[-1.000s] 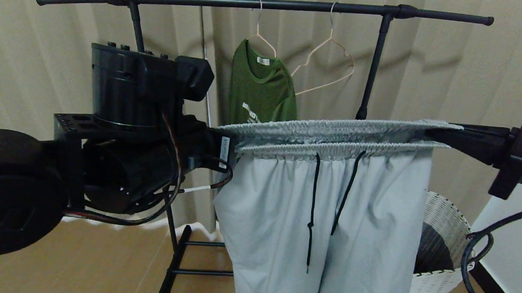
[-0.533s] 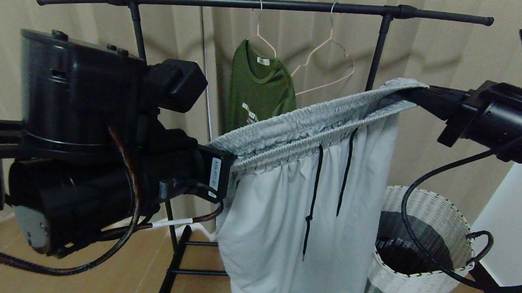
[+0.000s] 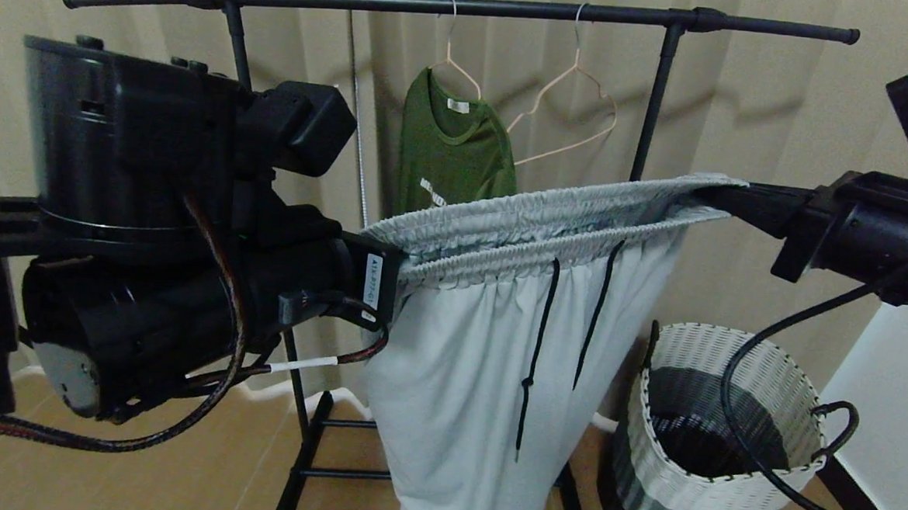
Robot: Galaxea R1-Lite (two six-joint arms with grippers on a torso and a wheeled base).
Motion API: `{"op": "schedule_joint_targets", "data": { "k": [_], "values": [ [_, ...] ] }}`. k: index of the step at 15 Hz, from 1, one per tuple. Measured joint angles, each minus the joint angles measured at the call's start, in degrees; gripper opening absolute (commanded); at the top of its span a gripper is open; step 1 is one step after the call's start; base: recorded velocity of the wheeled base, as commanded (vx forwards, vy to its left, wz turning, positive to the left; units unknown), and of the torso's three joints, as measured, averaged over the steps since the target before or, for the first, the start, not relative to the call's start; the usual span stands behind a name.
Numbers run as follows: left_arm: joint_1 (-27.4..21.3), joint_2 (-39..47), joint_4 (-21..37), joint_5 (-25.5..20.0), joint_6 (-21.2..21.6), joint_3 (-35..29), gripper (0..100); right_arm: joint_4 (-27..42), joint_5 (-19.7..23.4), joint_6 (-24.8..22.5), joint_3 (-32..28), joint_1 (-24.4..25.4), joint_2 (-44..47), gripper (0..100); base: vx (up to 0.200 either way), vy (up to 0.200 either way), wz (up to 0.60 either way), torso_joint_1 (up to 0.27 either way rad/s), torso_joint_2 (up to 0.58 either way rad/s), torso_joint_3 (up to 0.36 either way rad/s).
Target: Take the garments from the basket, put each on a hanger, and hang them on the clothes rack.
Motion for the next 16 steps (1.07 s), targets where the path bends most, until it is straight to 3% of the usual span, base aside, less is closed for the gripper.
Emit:
{"op": "schedule_joint_targets", "data": {
  "k": [4,7,10,16],
  "values": [
    [1.87,1.68,-0.1,-0.27,2.21,-3.91,0,14.3,0.38,-0.09,0.09,-0.37,-8.16,0,0.0,0.0,0.0,0.0,0.0,0.0],
    [3.52,4.89,-0.82,-0.22,1.52,-9.62,0,22.48,2.24,-0.11,1.16,4.96,-14.64,0,0.0,0.0,0.0,0.0,0.0,0.0],
    [3.8,5.94,-2.54,-0.18,1.8,-10.56,0,22.35,2.44,-1.8,4.02,10.34,-17.51,0,0.0,0.0,0.0,0.0,0.0,0.0],
    [3.5,1.74,1.56,-0.21,2.0,-10.31,0,14.85,2.35,-2.26,0.83,9.01,-13.89,0,0.0,0.0,0.0,0.0,0.0,0.0]
  ]
}}
